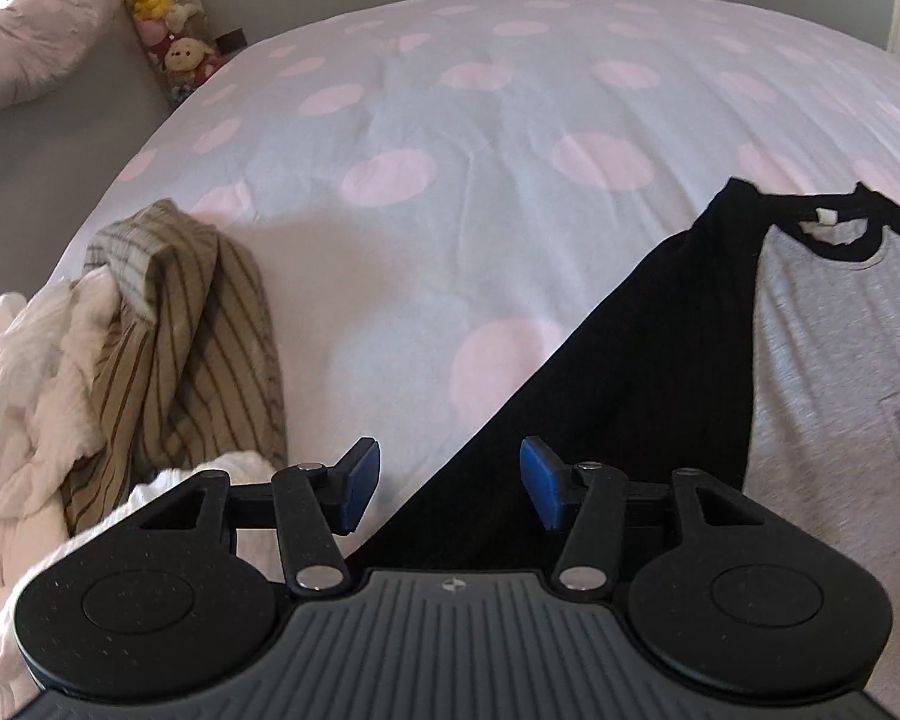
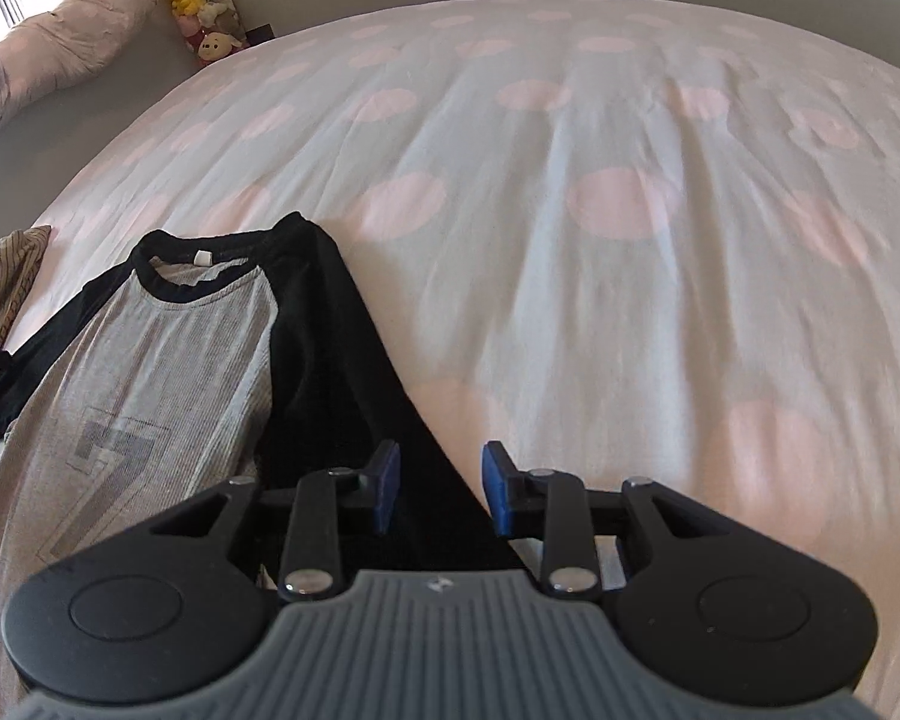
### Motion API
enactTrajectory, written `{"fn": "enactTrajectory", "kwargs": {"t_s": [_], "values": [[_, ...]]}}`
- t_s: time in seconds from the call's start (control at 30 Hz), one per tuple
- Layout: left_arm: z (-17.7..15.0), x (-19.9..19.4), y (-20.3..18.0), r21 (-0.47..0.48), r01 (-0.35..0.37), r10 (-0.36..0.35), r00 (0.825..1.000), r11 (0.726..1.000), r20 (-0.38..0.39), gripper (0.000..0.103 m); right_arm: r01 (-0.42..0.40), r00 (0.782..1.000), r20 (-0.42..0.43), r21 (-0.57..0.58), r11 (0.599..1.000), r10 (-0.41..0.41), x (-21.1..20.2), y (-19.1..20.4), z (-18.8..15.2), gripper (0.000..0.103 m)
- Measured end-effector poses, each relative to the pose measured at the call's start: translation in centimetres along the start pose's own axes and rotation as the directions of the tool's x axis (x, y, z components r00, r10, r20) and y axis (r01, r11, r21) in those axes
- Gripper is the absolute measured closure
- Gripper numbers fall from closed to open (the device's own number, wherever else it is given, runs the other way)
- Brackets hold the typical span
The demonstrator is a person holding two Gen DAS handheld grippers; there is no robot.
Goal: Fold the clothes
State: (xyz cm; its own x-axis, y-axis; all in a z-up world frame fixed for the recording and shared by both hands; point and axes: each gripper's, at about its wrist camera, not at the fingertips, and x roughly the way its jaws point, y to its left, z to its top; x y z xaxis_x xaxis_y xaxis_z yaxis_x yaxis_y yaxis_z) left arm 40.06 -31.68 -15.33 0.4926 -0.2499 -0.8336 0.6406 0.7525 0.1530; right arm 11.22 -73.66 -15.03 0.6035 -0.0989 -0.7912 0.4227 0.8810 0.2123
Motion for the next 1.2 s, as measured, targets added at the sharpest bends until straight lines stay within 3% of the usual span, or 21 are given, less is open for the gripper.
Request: {"fn": "enactTrajectory", "kwargs": {"t_s": [0.23, 0.27, 0.37, 0.4, 0.5, 0.57, 0.77, 0.9, 1.0, 1.13, 1.2], "values": [[-1.4, 0.7, 1.0, -0.108, 0.049, -0.05, 0.999, 0.993, -0.002, 0.057, 0.013, 1.0, -0.026, 0.025, 1.0, -0.012, 0.5, -0.8, -1.0, 0.069], [-1.4, 0.7, 1.0, -0.115, 0.058, -0.059, 0.998, 0.992, 0.001, 0.065, 0.007, 1.0, -0.028, 0.042, 0.999, -0.006, 0.5, -1.1, -1.1, 0.07], [-1.7, 0.3, 0.1, -0.105, 0.074, -0.073, 0.997, 0.992, 0.016, 0.088, 0.007, 0.999, -0.048, 0.068, 0.998, -0.004, 0.5, -1.5, -1.5, 0.092], [-1.7, 0.2, -0.3, -0.096, 0.069, -0.067, 0.998, 0.993, 0.021, 0.096, 0.008, 0.999, -0.053, 0.064, 0.998, -0.004, 0.5, -1.3, -1.7, 0.093], [-1.6, 0.1, -1.4, -0.083, 0.031, -0.029, 0.999, 0.996, 0.027, 0.099, 0.04, 0.998, -0.055, 0.024, 0.999, -0.038, 0.3, -0.3, -1.9, 0.097], [-1.1, -0.2, -1.4, -0.091, -0.004, 0.007, 0.999, 0.996, 0.041, 0.1, 0.132, 0.991, -0.015, -0.038, 0.991, -0.133, -0.2, 0.5, -1.3, 0.097], [1.5, -0.1, -0.2, -0.105, -0.083, 0.088, 0.995, 0.991, 0.046, 0.1, 0.29, 0.957, 0.041, -0.05, 0.956, -0.288, 0.1, -1.7, 3.3, 0.098], [1.9, 1.7, 0.2, -0.079, -0.128, 0.128, 0.992, 0.989, -0.01, 0.1, 0.387, 0.922, 0.01, -0.009, 0.922, -0.387, 1.5, -4.4, 4.6, 0.103], [1.4, 2.5, 0.0, -0.066, -0.121, 0.121, 0.993, 0.99, -0.006, 0.101, 0.36, 0.933, -0.021, 0.059, 0.931, -0.359, 2.3, -6.7, 3.8, 0.103], [1.0, 2.1, 0.3, -0.059, -0.087, 0.089, 0.996, 0.994, 0.025, 0.1, 0.244, 0.969, 0.01, 0.116, 0.963, -0.246, 1.3, -7.5, 2.4, 0.097], [0.7, 1.2, 0.7, -0.08, -0.055, 0.059, 0.997, 0.995, 0.044, 0.085, 0.212, 0.977, 0.007, 0.139, 0.967, -0.215, 0.6, -7.5, 1.8, 0.091]]}}
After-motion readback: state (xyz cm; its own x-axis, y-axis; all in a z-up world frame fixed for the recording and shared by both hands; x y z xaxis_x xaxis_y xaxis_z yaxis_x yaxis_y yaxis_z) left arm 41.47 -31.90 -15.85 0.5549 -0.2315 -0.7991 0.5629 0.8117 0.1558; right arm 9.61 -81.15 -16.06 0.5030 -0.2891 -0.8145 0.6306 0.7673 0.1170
